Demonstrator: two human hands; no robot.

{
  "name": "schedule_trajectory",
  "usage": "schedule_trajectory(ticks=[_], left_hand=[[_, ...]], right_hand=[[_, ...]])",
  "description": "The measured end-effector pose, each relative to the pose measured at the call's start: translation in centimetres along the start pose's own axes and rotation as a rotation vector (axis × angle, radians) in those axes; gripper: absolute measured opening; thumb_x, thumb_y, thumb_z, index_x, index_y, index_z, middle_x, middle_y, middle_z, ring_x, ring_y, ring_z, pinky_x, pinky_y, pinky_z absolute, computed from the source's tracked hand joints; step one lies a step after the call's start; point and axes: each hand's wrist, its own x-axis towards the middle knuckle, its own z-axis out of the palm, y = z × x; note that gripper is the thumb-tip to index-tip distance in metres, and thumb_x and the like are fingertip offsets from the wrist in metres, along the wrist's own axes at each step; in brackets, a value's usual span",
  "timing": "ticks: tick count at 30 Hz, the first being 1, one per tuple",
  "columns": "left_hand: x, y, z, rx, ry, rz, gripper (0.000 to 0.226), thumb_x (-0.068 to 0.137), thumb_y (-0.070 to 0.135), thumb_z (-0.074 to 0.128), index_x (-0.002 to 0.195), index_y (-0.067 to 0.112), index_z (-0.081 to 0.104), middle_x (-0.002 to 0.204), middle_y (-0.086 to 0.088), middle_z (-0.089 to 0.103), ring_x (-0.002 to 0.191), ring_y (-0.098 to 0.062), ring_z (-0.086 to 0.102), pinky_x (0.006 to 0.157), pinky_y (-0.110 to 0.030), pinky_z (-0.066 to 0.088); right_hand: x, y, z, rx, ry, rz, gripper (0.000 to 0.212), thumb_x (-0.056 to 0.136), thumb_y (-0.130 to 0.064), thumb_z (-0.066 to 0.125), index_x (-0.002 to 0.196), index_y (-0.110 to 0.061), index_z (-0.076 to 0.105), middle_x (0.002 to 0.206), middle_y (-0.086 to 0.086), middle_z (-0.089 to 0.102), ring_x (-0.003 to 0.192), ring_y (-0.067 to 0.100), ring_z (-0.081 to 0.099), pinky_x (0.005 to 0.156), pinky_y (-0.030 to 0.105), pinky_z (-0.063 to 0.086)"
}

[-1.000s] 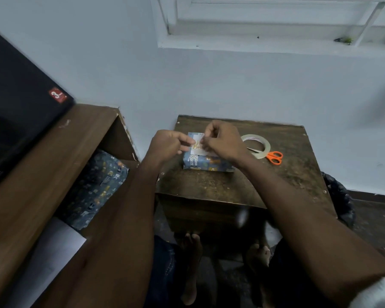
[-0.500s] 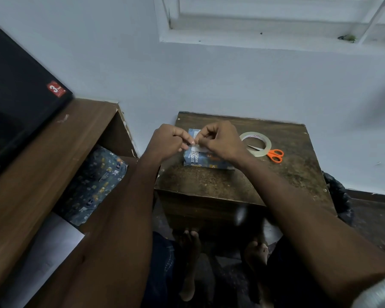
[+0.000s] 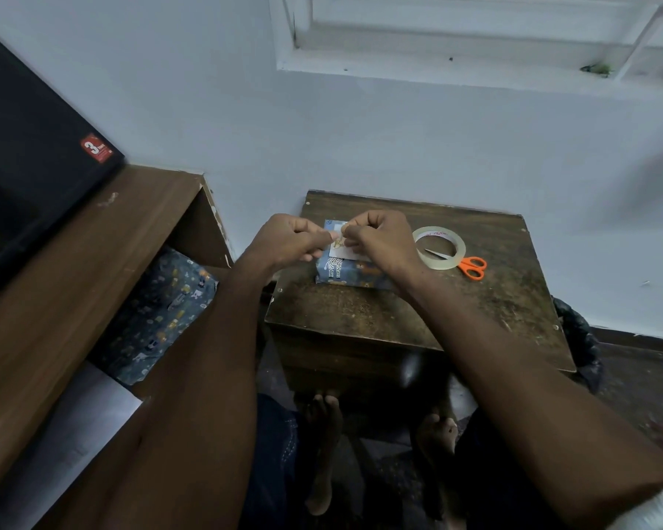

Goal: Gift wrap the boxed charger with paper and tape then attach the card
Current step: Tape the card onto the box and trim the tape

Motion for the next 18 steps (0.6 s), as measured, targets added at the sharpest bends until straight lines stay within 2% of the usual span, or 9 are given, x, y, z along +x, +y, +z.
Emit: schedule_trajectory(ticks=[4, 7, 9, 11, 14, 16, 18], left_hand=[[0.2, -0.1, 0.0, 0.004, 0.022, -0.005, 0.020, 0.094, 0.027, 0.080, 0.094, 0.006, 0.081, 0.079, -0.008, 0.078, 0.072, -0.009, 0.067, 0.077, -0.024, 0.057], [0.4, -0.5, -0.2, 0.068, -0.007, 0.002, 0.018, 0.096, 0.025, 0.077, 0.090, 0.009, 0.080, 0.077, -0.006, 0.077, 0.074, -0.014, 0.067, 0.080, -0.030, 0.057], [0.4, -0.6, -0.4, 0.152, -0.003, 0.054, 0.018, 0.097, 0.026, 0.076, 0.084, 0.013, 0.079, 0.073, -0.003, 0.076, 0.069, -0.011, 0.065, 0.077, -0.030, 0.056], [0.5, -0.6, -0.5, 0.238, 0.018, 0.115, 0.019, 0.097, 0.025, 0.075, 0.081, 0.015, 0.078, 0.070, -0.001, 0.075, 0.065, -0.009, 0.063, 0.075, -0.030, 0.054], [0.8, -0.3, -0.5, 0.364, 0.022, 0.155, 0.019, 0.095, 0.028, 0.076, 0.080, 0.017, 0.078, 0.068, 0.006, 0.073, 0.065, -0.007, 0.060, 0.071, -0.027, 0.049], [1.2, -0.1, -0.5, 0.436, -0.014, 0.137, 0.019, 0.094, 0.031, 0.078, 0.083, 0.016, 0.079, 0.066, 0.013, 0.068, 0.066, -0.008, 0.057, 0.068, -0.026, 0.045], [1.8, -0.2, -0.9, 0.495, -0.072, 0.102, 0.021, 0.093, 0.030, 0.079, 0.082, 0.013, 0.079, 0.064, 0.008, 0.066, 0.065, -0.010, 0.055, 0.067, -0.027, 0.044]], right_hand=[[-0.9, -0.1, 0.8, -0.002, 0.123, 0.041, 0.016, 0.080, -0.012, 0.076, 0.069, 0.000, 0.073, 0.069, 0.007, 0.073, 0.063, 0.009, 0.062, 0.063, 0.036, 0.056], [-1.6, 0.1, 1.2, -0.122, 0.184, 0.010, 0.020, 0.077, -0.013, 0.075, 0.065, 0.002, 0.070, 0.072, 0.017, 0.072, 0.058, 0.011, 0.058, 0.058, 0.038, 0.056], [-1.9, -0.1, 1.4, -0.186, 0.207, -0.035, 0.017, 0.077, -0.014, 0.074, 0.063, -0.004, 0.072, 0.066, 0.011, 0.072, 0.056, 0.008, 0.058, 0.058, 0.035, 0.056], [-2.2, -0.3, 1.8, -0.197, 0.237, -0.029, 0.017, 0.076, -0.016, 0.074, 0.062, -0.006, 0.071, 0.059, 0.002, 0.069, 0.052, 0.007, 0.054, 0.052, 0.029, 0.049], [-2.8, -0.1, 2.9, -0.006, 0.287, 0.151, 0.021, 0.069, -0.018, 0.076, 0.061, -0.001, 0.067, 0.052, 0.003, 0.063, 0.050, 0.012, 0.053, 0.054, 0.029, 0.045], [-3.4, 0.1, 3.6, 0.129, 0.295, 0.269, 0.017, 0.068, -0.016, 0.076, 0.059, -0.004, 0.068, 0.056, 0.008, 0.069, 0.050, 0.017, 0.063, 0.053, 0.029, 0.048], [-3.9, 0.1, 4.0, 0.216, 0.272, 0.341, 0.011, 0.077, -0.010, 0.073, 0.066, -0.008, 0.072, 0.060, 0.004, 0.073, 0.054, 0.018, 0.073, 0.047, 0.024, 0.046]])
